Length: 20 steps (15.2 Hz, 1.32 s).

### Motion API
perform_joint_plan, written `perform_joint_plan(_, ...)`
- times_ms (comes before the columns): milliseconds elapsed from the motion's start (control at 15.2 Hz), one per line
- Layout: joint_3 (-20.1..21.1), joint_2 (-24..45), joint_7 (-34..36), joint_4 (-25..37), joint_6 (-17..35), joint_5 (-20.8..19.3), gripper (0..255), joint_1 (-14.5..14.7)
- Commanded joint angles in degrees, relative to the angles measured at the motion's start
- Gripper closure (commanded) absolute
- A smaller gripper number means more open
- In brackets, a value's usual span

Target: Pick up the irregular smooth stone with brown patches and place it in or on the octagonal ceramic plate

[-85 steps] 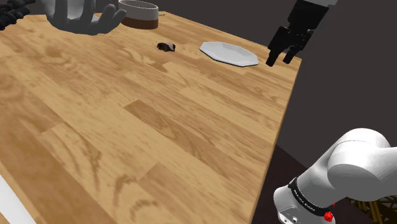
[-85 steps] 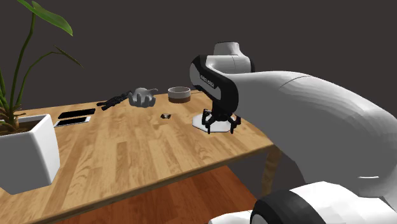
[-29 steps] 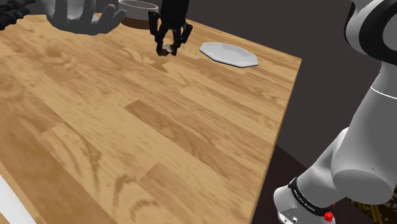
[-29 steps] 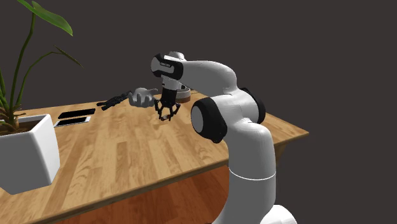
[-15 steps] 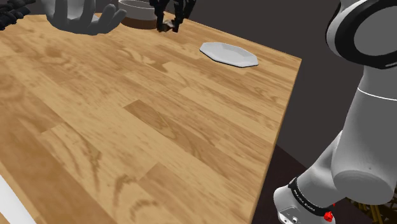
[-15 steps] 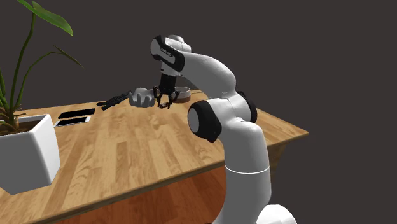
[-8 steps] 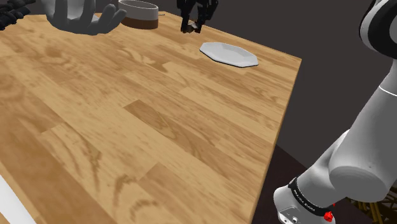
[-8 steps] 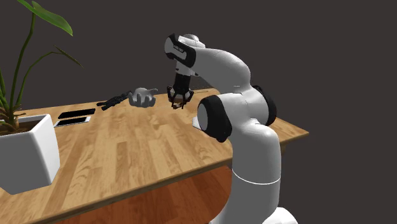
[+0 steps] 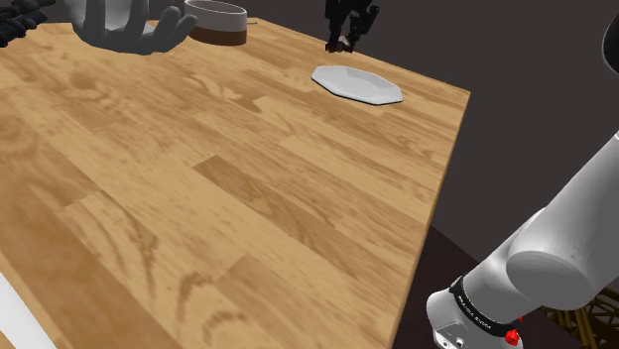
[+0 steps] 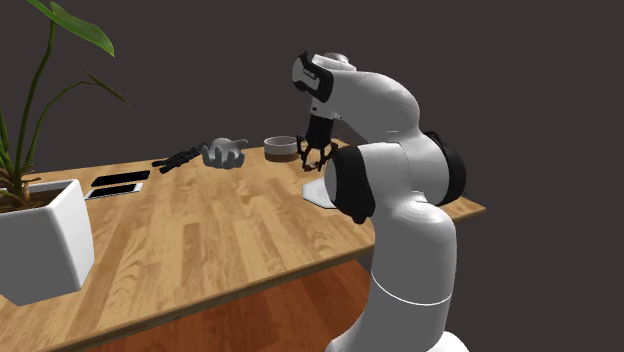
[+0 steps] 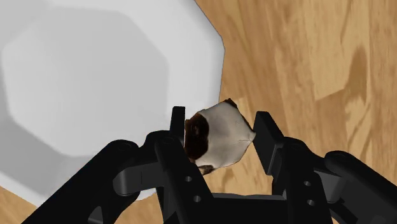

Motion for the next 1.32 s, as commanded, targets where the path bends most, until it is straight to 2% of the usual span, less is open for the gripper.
perform_joint_plan(0,-1.3,-1.2,-3.1,-1.9,0.0,-0.2,255,-1.6)
perform_joint_plan(198,-3.6,-2.4,-7.9,-3.2,-1.0,-0.7,255,-4.1)
perform_joint_plan(990,-3.5,-5.4,-9.8,-16.3,8.9,-1.0,255,-3.9)
perform_joint_plan(1254,-3.4,-5.5,-9.9,-16.9,9.4,-1.0,255,-3.9)
